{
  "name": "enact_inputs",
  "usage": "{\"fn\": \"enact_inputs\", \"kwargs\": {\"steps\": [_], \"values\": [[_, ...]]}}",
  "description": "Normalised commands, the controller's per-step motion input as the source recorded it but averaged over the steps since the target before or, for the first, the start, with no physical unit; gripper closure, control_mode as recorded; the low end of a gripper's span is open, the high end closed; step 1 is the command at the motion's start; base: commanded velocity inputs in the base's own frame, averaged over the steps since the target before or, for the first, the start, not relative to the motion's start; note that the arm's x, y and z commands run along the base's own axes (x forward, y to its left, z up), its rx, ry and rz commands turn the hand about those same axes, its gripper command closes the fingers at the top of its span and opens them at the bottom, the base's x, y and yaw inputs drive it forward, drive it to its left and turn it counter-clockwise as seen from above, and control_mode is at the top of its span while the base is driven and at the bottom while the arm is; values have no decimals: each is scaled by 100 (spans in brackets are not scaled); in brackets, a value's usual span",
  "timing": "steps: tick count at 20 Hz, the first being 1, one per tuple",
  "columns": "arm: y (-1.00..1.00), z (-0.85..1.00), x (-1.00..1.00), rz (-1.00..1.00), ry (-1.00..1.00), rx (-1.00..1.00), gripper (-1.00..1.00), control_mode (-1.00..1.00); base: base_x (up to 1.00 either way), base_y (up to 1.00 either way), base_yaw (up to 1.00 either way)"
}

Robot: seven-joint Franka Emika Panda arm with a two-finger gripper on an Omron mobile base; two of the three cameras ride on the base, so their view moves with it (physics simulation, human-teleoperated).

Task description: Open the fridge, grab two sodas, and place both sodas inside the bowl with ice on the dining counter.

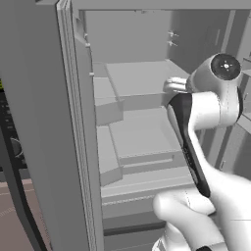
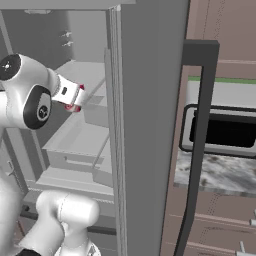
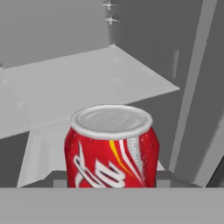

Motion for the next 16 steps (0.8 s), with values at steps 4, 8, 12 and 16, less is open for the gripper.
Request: {"fn": "enact_inputs", "kwargs": {"steps": [4,8,12,16], "values": [[3,-17,-83,0,0,0,100,-100,0,0,0],[20,-24,-69,0,0,-8,100,-100,0,0,0],[10,-33,-54,3,1,-9,100,-100,0,0,0],[22,-34,-31,9,8,-13,100,-100,0,0,0]]}}
